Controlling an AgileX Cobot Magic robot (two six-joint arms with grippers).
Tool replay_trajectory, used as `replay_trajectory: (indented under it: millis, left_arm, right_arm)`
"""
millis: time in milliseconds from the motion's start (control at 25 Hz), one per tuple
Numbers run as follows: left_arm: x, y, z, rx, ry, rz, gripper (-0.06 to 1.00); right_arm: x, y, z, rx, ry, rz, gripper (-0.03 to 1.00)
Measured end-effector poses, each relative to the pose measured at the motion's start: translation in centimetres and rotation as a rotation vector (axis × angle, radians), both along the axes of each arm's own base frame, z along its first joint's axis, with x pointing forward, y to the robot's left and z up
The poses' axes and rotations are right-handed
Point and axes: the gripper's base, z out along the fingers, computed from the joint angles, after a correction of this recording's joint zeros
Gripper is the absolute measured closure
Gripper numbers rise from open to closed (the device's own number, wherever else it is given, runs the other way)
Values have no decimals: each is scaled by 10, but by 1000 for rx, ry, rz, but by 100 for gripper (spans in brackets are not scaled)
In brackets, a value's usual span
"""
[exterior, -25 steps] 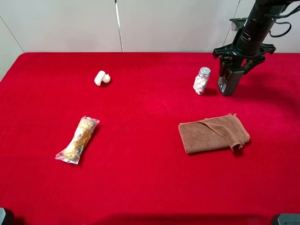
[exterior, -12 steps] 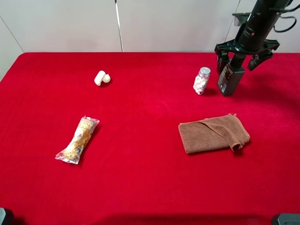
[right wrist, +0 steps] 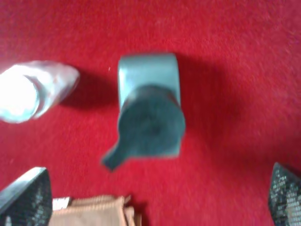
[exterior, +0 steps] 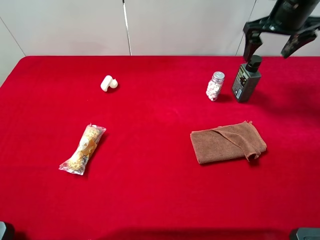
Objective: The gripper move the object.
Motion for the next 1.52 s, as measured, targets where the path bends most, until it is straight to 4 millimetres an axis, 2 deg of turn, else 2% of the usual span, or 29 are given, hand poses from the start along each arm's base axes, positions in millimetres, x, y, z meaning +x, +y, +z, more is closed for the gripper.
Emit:
replay_trajectory:
  millis: [120,160,440,560,1080,1120,1200,1280,1320,1360,1520]
  left_arm:
    - [0,0,0,0,0,0,-2]
    - [0,0,0,0,0,0,-2]
    - [0,0,0,0,0,0,-2]
    - [0,0,0,0,0,0,-2]
    - [0,0,0,0,0,0,-2]
    - [0,0,0,0,0,0,-2]
    - [0,0,0,0,0,0,-2]
    - [0,0,0,0,0,0,-2]
    - [0,0,0,0,0,0,-2]
    - [0,0,0,0,0,0,-2]
    - [0,0,0,0,0,0,-2]
  right_arm:
    - [-12,-2,20,1,-6,0,28]
    - [-20,-3,36,5,-36,0,28]
    - [-49,-2,87,81,-159,-4,28]
    - [-67,-3,99,103,-187,-2,28]
    - [-172,-17,113,108,-254,18,28]
    - [-172,-17,113,108,-254,18,28]
    - [-192,-20,116,112,-285,19,28]
    - [-210,-22,116,115,-308,20,28]
    - [-228,-25,113,117,-327,21,28]
    - [-228,-25,113,117,-327,21,28]
    - [-268,-30,104,124,-377,23,28]
